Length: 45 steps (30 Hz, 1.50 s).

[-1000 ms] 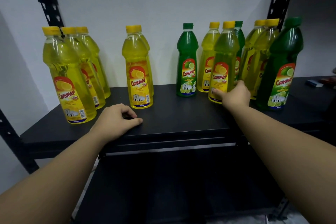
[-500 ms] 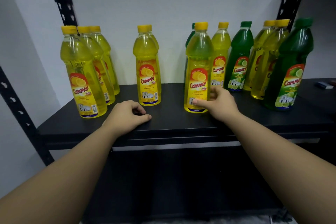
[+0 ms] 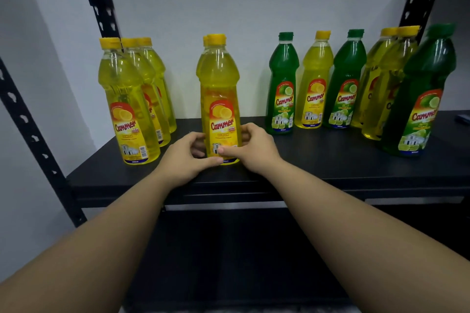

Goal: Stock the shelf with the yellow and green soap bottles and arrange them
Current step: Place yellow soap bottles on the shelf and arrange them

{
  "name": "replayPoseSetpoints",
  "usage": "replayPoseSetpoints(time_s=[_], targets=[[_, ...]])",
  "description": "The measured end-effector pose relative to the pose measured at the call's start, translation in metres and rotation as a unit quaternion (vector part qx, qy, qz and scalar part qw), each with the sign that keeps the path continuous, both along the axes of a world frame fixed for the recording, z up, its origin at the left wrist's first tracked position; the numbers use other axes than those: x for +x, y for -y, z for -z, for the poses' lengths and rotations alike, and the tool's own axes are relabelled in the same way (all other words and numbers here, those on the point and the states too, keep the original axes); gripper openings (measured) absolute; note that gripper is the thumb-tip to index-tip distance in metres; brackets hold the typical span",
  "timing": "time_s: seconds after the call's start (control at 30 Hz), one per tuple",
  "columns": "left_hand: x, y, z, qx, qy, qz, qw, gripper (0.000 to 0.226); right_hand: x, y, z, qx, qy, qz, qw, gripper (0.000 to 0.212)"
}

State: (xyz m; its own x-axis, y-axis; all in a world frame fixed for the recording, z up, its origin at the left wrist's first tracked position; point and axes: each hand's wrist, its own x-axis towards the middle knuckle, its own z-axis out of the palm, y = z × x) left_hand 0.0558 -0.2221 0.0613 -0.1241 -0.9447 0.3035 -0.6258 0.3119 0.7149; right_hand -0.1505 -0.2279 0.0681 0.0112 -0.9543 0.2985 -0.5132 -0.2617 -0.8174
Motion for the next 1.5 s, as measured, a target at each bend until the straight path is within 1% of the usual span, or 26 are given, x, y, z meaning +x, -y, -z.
replayPoseSetpoints(time_s=[0.1, 0.2, 0.3, 0.4, 0.6, 0.7, 1.03, 1.17, 1.2, 1.27, 1.33, 1.43, 1.5], targets=[[0.002, 0.003, 0.002, 0.001, -0.027, -0.005, 1.000, 0.071, 0.005, -0.001, 0.000, 0.003, 0.001, -0.017, 1.000, 0.083], [0.001, 0.004, 0.003, 0.000, -0.030, -0.011, 0.999, 0.071, 0.002, -0.003, -0.001, 0.016, 0.002, -0.022, 1.000, 0.085], [0.002, 0.004, 0.004, -0.003, -0.032, -0.013, 0.999, 0.072, 0.002, -0.002, -0.001, 0.017, -0.003, -0.024, 1.000, 0.066], [0.003, 0.002, 0.005, -0.005, -0.035, -0.018, 0.999, 0.072, 0.003, -0.003, -0.001, 0.009, -0.010, -0.027, 1.000, 0.060], [0.001, -0.001, 0.005, -0.022, -0.038, -0.042, 0.998, 0.067, 0.005, 0.001, 0.002, 0.012, -0.018, -0.061, 0.998, 0.071], [0.000, 0.000, 0.005, -0.028, -0.036, -0.045, 0.998, 0.067, 0.005, 0.002, 0.004, 0.008, -0.032, -0.058, 0.998, 0.080], [-0.004, -0.008, 0.003, -0.043, -0.021, -0.058, 0.997, 0.069, 0.007, 0.000, 0.005, -0.003, -0.033, -0.051, 0.998, 0.080], [-0.005, -0.015, -0.001, -0.070, -0.032, -0.097, 0.992, 0.083, 0.003, -0.007, 0.002, 0.002, -0.066, -0.042, 0.997, 0.082], [-0.005, -0.016, -0.001, -0.084, -0.024, -0.116, 0.989, 0.083, -0.002, -0.009, 0.001, 0.005, -0.074, -0.034, 0.997, 0.081], [-0.007, -0.022, 0.000, -0.119, 0.002, -0.136, 0.984, 0.073, -0.016, -0.015, -0.002, 0.007, -0.087, -0.020, 0.996, 0.075], [-0.013, -0.033, 0.003, -0.156, 0.037, -0.130, 0.978, 0.056, -0.037, -0.021, -0.003, 0.006, -0.096, -0.001, 0.995, 0.070], [-0.033, -0.049, 0.010, -0.194, 0.075, -0.076, 0.975, 0.036, -0.078, -0.029, -0.002, 0.016, -0.097, 0.044, 0.994, 0.060], [-0.052, -0.054, 0.012, -0.192, 0.088, -0.038, 0.977, 0.029, -0.107, -0.034, -0.003, 0.024, -0.092, 0.079, 0.992, 0.050]])
